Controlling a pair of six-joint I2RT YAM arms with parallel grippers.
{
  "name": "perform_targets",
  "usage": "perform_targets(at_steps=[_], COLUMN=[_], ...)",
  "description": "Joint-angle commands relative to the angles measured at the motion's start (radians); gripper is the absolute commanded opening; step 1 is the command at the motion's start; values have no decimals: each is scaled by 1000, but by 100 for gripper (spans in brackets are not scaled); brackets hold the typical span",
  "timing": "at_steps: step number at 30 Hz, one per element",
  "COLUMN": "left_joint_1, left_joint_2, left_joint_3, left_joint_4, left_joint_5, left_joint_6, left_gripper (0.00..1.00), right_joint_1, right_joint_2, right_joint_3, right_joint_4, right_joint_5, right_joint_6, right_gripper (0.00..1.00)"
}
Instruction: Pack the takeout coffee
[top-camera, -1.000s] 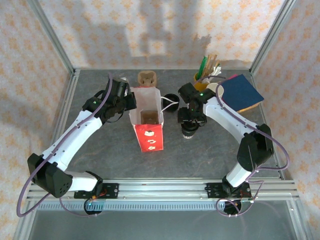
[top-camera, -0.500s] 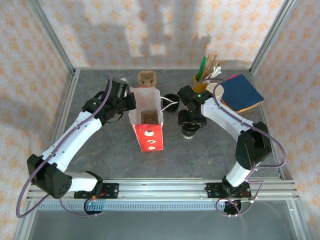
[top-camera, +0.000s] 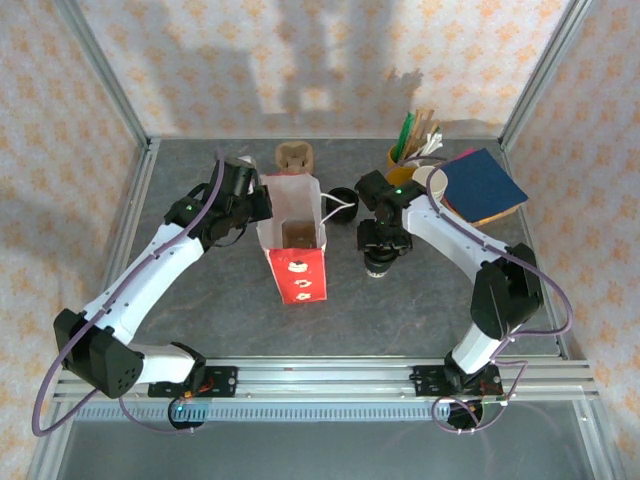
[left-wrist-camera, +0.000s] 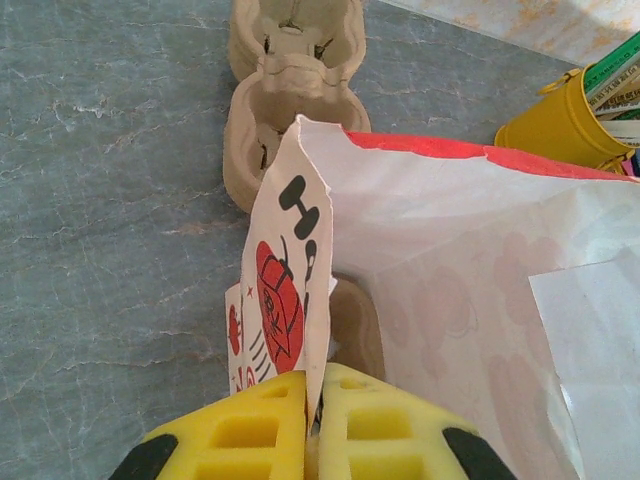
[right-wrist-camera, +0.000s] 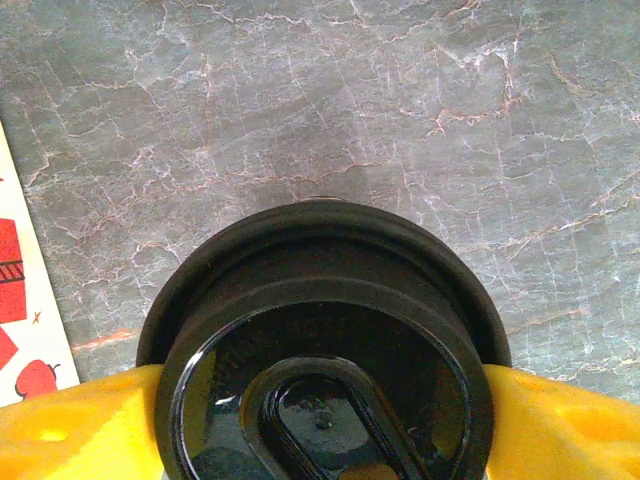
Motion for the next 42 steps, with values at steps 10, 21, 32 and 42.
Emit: perform_targets(at_steps=[10, 21, 32, 42], left_joint_1=[8, 8, 7, 7], left_joint_2=[-7, -13, -24, -24], left_joint_3=[-37, -33, -26, -19], left_joint_4=[-34, -35, -25, -25], left_joint_5=[-11, -12, 26, 34], left_joint_6=[7, 7, -4, -20], left_gripper=[10, 9, 9, 9], right_joint_1=[5, 5, 5, 5], right_joint_2=[73, 51, -44, -39], right_joint_3=[-55, -31, 212, 548], right_joint_4=[-13, -26, -175, -278], right_joint_5=[-34, -9, 75, 131], right_joint_6=[-15, -5, 8, 5], right_gripper=[80, 67, 67, 65])
